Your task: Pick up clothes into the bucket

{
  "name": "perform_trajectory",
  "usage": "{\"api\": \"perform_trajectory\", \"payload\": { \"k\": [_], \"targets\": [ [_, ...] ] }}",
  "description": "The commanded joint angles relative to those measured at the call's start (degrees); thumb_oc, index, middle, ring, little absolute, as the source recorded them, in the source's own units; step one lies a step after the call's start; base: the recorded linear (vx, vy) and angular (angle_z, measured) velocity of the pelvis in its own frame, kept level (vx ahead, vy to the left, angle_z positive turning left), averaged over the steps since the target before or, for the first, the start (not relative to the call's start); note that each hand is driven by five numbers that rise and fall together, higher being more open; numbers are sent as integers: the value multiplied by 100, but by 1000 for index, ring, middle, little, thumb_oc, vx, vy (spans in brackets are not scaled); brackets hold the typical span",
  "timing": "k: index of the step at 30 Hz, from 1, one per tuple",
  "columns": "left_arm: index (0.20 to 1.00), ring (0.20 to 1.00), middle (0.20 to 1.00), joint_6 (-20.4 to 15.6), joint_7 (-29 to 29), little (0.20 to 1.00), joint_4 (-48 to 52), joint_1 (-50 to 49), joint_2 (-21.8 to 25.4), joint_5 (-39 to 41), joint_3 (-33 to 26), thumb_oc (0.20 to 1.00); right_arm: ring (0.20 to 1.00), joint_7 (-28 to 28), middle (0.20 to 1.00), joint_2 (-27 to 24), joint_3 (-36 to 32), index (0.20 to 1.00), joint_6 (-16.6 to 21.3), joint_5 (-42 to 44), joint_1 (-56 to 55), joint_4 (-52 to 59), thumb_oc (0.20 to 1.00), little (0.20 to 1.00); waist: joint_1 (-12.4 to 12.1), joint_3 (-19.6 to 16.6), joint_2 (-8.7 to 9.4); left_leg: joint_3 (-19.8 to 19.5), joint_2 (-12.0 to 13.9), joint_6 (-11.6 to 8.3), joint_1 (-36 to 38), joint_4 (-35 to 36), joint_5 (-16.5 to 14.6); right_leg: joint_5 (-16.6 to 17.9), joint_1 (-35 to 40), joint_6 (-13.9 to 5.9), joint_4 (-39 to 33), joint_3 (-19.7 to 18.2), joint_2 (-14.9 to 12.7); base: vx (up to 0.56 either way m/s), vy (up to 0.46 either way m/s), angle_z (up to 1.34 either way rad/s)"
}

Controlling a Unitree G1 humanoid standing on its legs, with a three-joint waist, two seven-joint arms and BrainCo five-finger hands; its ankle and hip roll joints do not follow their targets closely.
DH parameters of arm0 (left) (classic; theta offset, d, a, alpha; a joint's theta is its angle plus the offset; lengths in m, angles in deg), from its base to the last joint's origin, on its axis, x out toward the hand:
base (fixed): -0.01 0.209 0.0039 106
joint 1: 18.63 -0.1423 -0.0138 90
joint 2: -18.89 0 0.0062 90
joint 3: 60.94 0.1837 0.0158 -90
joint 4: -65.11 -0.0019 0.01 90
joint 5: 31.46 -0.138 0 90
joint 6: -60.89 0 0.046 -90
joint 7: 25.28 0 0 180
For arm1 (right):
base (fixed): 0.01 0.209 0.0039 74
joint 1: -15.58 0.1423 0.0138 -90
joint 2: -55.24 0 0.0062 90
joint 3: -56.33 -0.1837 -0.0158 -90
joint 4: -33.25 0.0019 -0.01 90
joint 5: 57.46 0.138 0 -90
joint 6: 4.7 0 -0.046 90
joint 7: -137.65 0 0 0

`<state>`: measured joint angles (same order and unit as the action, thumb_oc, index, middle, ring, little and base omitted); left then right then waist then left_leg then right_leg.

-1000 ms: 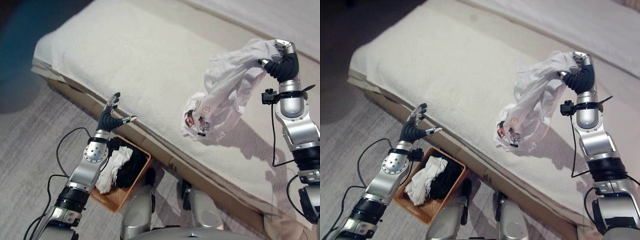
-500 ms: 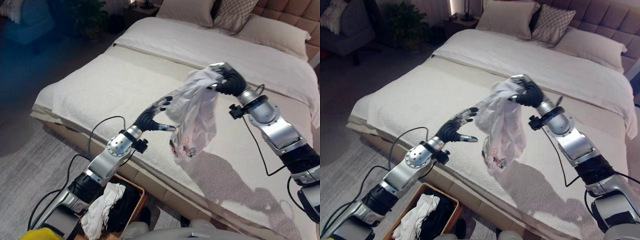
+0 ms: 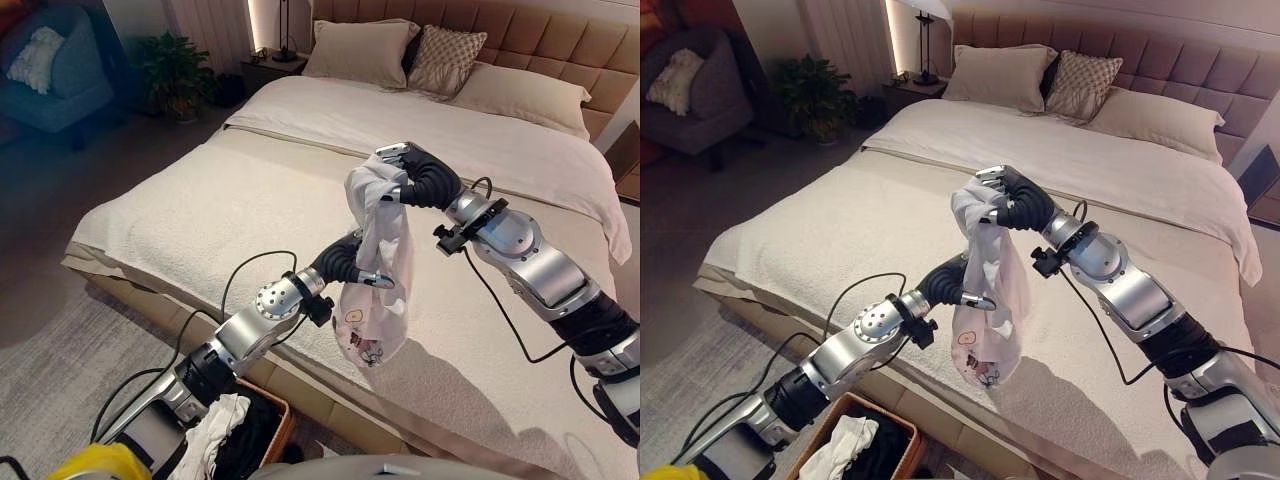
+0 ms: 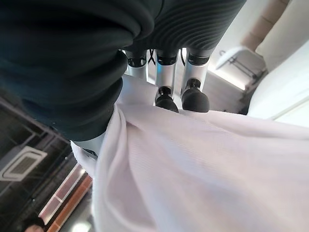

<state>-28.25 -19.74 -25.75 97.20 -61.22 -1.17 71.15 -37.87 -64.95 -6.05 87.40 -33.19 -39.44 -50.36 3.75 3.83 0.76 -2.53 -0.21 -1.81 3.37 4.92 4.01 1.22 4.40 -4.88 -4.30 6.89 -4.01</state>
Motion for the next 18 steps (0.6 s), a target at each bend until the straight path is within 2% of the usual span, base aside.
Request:
{"api": "perform_trajectory", "payload": {
  "k": [1, 4, 5, 6, 13, 14, 15, 16, 17, 18],
  "targets": [
    [1000, 1000, 1000, -10, 191, 1000, -220, 371, -205, 149, 459, 1000, 200, -134, 200, 254, -397, 200, 442, 546, 207, 600, 200, 200, -54, -375, 210, 93, -130, 117, -156, -290, -373, 39, -300, -167, 473, -3, -133, 0, 0, 0],
    [1000, 1000, 1000, 9, 157, 1000, -334, 330, -304, -49, 408, 1000, 200, -88, 200, 427, -546, 200, 421, 777, -38, 641, 200, 200, -55, -375, 203, 66, -135, 129, -130, -293, -384, 14, -270, -161, 498, 24, -150, 5, 5, 3],
    [931, 931, 931, 9, 157, 931, -335, 330, -304, -49, 408, 931, 200, -88, 200, 427, -547, 200, 421, 777, -38, 641, 200, 200, -56, -375, 203, 66, -135, 129, -129, -293, -384, 14, -270, -161, 498, 24, -150, -2, 9, 5],
    [200, 200, 200, 39, 153, 200, -473, 251, -426, -36, 392, 200, 200, -56, 200, 549, -599, 200, 436, 974, -133, 695, 200, 200, -56, -370, 198, 57, -140, 131, -128, -300, -387, 6, -271, -158, 512, 27, -152, -5, 9, 4],
    [200, 200, 200, 57, 140, 200, -444, -128, -462, 181, 205, 200, 200, -76, 200, 738, -767, 200, 442, 1091, -434, 753, 200, 200, -86, -390, 187, 35, -139, 145, -28, -288, -454, -57, -176, -164, 514, 48, -165, 16, 3, 1],
    [200, 200, 200, 52, 147, 200, -436, -200, -438, 126, 145, 200, 288, -74, 288, 759, -834, 288, 446, 1063, -517, 755, 288, 288, -95, -393, 188, 33, -137, 146, -21, -290, -461, -60, -170, -162, 515, 46, -166, 0, 0, 0],
    [200, 200, 200, 35, 131, 200, -402, -245, -381, -28, 36, 200, 564, -91, 564, 781, -893, 564, 451, 1009, -588, 776, 564, 564, -103, -396, 198, 32, -146, 150, -63, -308, -423, -22, -198, -158, 510, 47, -179, 0, 0, 0],
    [200, 200, 200, -7, 104, 200, -379, -304, -331, -232, -89, 200, 768, -104, 768, 804, -969, 768, 461, 958, -671, 802, 768, 768, -117, -397, 200, 24, -146, 152, -65, -310, -426, -27, -192, -156, 509, 48, -180, 0, 0, 0],
    [200, 200, 200, -41, 83, 200, -334, -407, -277, -509, -263, 200, 903, -100, 903, 824, -1086, 903, 460, 896, -802, 837, 903, 903, -132, -398, 206, 11, -147, 154, -65, -321, -433, -36, -181, -154, 510, 55, -182, 0, 0, 0],
    [200, 200, 200, -63, 55, 200, -314, -481, -263, -602, -363, 200, 918, -98, 918, 852, -1151, 918, 466, 861, -868, 850, 918, 918, -146, -397, 210, 2, -147, 159, -64, -325, -434, -43, -169, -149, 509, 56, -184, 0, 0, 0]
  ]
}}
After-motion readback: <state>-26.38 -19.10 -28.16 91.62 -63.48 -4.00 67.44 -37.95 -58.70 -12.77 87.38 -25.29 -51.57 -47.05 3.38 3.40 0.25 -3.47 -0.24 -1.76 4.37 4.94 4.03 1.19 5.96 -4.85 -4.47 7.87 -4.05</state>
